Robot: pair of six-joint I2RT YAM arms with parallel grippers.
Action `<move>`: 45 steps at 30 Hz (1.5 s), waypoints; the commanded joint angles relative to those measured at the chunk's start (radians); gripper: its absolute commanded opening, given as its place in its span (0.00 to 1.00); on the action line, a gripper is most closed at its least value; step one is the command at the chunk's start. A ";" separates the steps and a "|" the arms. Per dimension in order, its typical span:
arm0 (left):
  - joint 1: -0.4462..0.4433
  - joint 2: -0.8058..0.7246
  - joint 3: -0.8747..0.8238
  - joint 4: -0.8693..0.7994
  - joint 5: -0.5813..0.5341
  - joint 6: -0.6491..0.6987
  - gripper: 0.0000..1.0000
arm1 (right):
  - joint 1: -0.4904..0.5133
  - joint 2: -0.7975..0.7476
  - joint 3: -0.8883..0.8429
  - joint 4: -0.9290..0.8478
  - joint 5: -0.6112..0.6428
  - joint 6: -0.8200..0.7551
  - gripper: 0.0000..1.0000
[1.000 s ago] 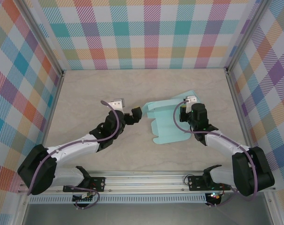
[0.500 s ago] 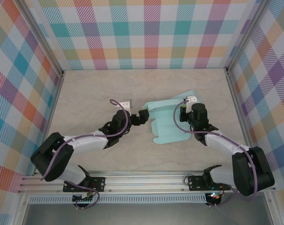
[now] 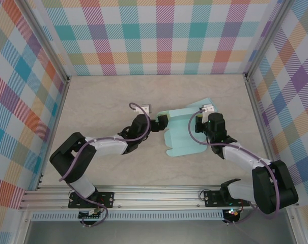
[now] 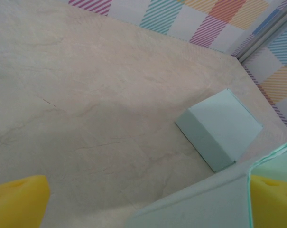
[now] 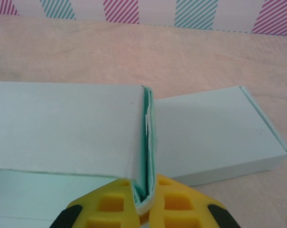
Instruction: Fold the paper box
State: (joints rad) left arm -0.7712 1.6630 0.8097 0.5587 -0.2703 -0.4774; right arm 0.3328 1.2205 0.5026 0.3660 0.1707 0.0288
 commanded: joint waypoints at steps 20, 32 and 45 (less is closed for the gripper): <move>-0.050 -0.121 -0.088 -0.042 -0.132 -0.198 1.00 | -0.011 -0.009 0.004 0.038 -0.028 0.007 0.00; -0.135 -0.228 -0.233 -0.105 0.017 -0.375 0.92 | -0.011 -0.004 0.010 0.034 -0.040 0.003 0.00; -0.185 -0.031 -0.045 -0.022 0.013 -0.261 0.83 | -0.011 -0.026 -0.014 0.051 -0.030 0.005 0.00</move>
State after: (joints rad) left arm -0.9485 1.6131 0.7158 0.4946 -0.2462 -0.7864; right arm 0.3157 1.2201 0.5026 0.3664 0.1459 0.0364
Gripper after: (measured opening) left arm 0.838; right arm 0.089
